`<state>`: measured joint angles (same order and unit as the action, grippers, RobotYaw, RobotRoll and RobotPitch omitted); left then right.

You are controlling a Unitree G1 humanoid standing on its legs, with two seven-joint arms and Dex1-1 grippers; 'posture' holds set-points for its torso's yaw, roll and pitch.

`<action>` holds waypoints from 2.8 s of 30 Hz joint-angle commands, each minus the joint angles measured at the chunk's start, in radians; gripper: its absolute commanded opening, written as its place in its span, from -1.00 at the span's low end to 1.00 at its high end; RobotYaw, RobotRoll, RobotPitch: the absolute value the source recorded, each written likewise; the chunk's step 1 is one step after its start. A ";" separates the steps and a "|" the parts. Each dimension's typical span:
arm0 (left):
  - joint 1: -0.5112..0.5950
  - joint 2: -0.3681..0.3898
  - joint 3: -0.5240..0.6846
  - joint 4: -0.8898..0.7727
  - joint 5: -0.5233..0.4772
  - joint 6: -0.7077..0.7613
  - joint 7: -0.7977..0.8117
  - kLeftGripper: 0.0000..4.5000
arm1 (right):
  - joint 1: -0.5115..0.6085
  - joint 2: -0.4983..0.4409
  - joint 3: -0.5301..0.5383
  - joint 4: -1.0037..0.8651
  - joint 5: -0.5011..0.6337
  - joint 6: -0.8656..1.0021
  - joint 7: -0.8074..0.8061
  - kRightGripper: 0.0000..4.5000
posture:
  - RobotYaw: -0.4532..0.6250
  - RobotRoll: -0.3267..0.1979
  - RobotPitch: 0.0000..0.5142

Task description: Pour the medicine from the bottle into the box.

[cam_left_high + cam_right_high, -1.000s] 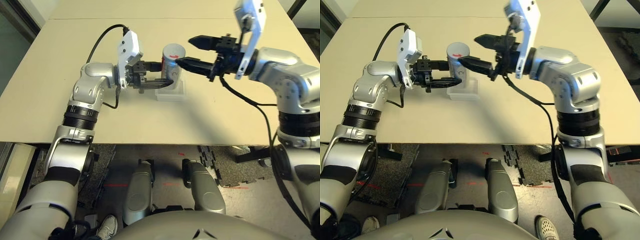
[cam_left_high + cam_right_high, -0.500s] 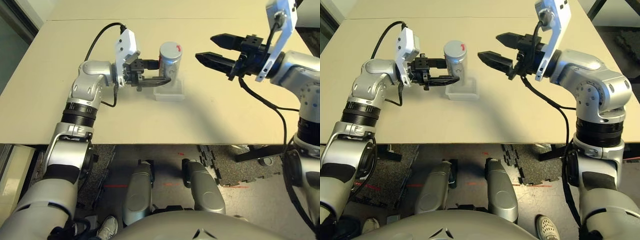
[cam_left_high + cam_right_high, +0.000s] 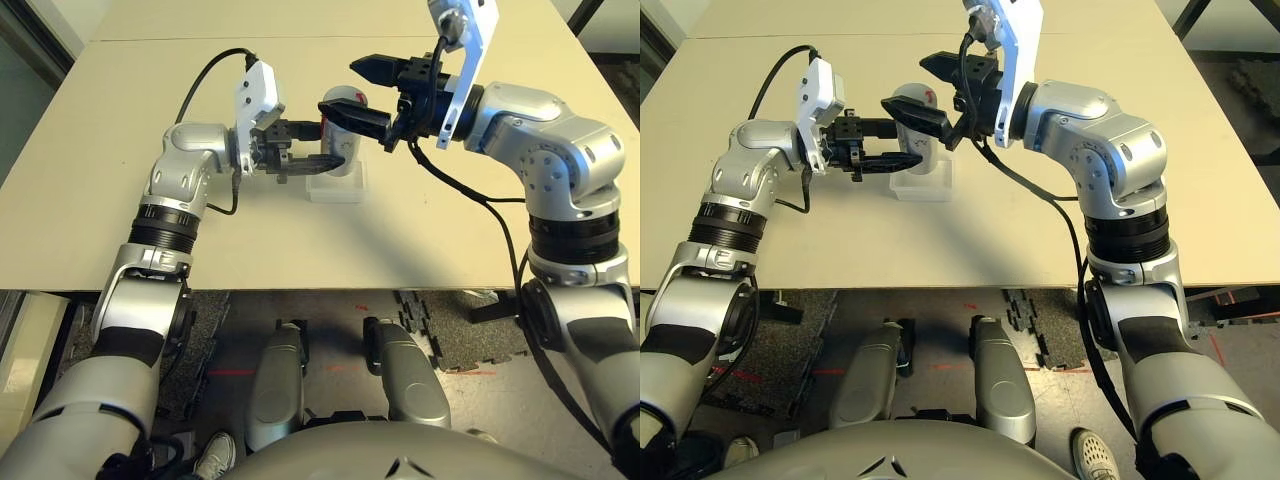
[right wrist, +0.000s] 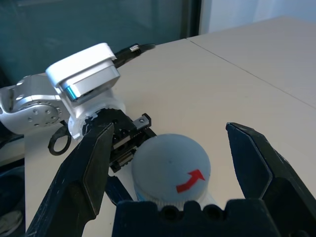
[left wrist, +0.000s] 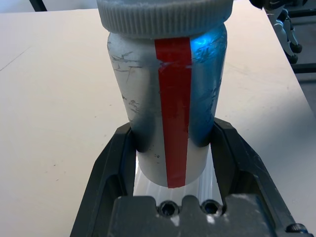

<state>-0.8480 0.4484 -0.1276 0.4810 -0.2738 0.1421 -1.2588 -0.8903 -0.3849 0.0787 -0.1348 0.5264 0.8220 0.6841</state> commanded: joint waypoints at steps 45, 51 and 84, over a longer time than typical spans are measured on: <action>-0.029 -0.021 0.032 0.069 0.013 -0.043 0.026 0.05 | 0.161 -0.140 -0.235 -0.179 0.149 0.143 -0.061 1.00 | -0.15 0.25 -0.35; -0.048 -0.031 0.027 0.111 0.020 -0.063 0.018 0.05 | 0.092 -0.077 -0.119 -0.142 0.106 0.101 -0.069 1.00 | -0.17 0.25 -0.36; -0.020 -0.040 0.024 0.072 0.020 -0.043 0.023 0.05 | -0.026 -0.012 0.045 0.017 -0.068 -0.001 0.023 0.14 | -0.12 0.25 -0.37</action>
<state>-0.8727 0.4091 -0.0982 0.5596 -0.2663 0.0994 -1.2332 -0.9041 -0.3931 0.1087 -0.0872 0.4598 0.8082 0.6997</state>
